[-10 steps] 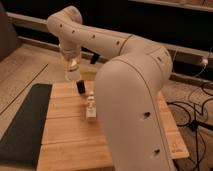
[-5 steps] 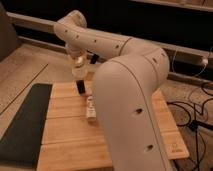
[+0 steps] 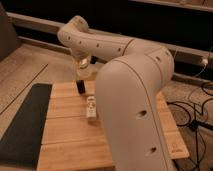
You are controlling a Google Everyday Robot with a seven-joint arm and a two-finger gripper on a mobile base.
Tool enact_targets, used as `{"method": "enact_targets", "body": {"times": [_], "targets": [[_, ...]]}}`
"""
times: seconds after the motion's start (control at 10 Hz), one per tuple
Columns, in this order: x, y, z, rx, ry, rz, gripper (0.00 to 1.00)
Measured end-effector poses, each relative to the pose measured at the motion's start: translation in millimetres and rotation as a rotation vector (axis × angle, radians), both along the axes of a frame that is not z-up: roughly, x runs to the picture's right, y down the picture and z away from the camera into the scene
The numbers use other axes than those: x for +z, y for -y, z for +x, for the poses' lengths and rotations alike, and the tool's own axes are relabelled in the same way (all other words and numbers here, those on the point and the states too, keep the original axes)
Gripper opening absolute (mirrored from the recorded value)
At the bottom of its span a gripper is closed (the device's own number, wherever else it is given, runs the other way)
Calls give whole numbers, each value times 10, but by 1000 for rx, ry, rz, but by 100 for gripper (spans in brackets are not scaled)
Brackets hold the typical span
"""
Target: Place the ceramic cup over the eraser
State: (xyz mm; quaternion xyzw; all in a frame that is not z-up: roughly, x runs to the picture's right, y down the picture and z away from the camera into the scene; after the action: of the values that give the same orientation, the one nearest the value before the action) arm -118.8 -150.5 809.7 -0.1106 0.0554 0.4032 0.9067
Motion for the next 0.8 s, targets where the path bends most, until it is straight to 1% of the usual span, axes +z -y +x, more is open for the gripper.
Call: {"method": "enact_targets", "body": {"times": [0.1, 0.2, 0.3, 0.6, 0.8], "targets": [[19, 9, -18, 0, 5, 18, 0], [44, 12, -89, 13, 29, 39, 0], [55, -2, -127, 22, 43, 44, 0], [111, -148, -280, 64, 97, 34, 0], [142, -233, -318, 79, 111, 24, 0]]}}
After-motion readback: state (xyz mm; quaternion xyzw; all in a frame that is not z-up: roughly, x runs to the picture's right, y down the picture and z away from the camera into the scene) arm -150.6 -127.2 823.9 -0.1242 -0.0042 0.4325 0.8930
